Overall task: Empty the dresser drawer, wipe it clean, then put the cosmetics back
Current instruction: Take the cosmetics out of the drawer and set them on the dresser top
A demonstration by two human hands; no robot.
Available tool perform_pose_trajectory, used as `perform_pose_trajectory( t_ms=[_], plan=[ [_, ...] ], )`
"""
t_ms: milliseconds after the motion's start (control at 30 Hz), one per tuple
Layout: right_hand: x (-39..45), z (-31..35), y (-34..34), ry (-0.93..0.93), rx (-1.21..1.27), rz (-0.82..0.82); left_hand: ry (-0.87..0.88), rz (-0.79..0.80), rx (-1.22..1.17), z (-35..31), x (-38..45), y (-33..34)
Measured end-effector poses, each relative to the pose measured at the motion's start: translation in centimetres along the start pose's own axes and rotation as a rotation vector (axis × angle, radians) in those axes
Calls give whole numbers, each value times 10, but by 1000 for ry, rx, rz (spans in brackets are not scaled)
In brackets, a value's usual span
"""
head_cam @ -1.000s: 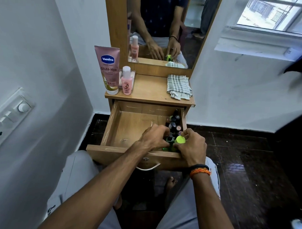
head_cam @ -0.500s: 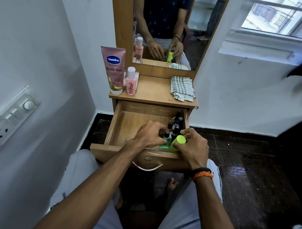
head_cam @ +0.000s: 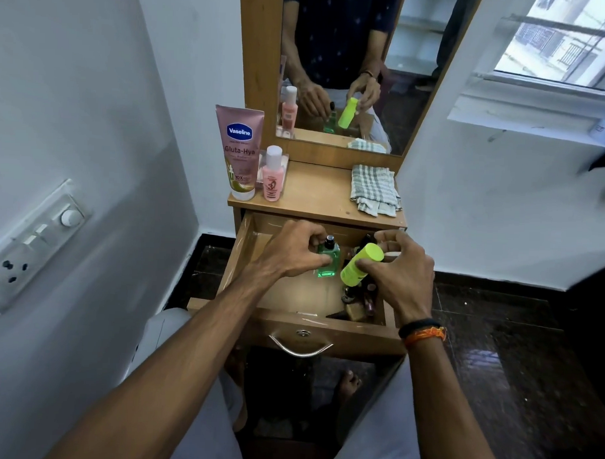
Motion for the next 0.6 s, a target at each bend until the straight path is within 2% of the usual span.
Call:
perform_pose_trajectory(
  t_ms=[167, 300, 600],
  plan=[
    [42, 33, 0, -58, 59, -35, 17, -110, -17, -6, 24, -27],
    [79, 57, 9, -108, 71, -67, -41, -215, -14, -2, 46, -45],
    [136, 69, 51, -157, 66, -2, -177, -352, 11, 15, 79, -54]
  ],
)
Point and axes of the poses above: each hand's wrist, its own x-axis towards the middle knuckle, its own y-axis out of the palm, z = x × y, the point moved 10 cm from there along x, towards the middle knuckle, and after that the axes turned 4 degrees about -z, right-handed, at the moved point
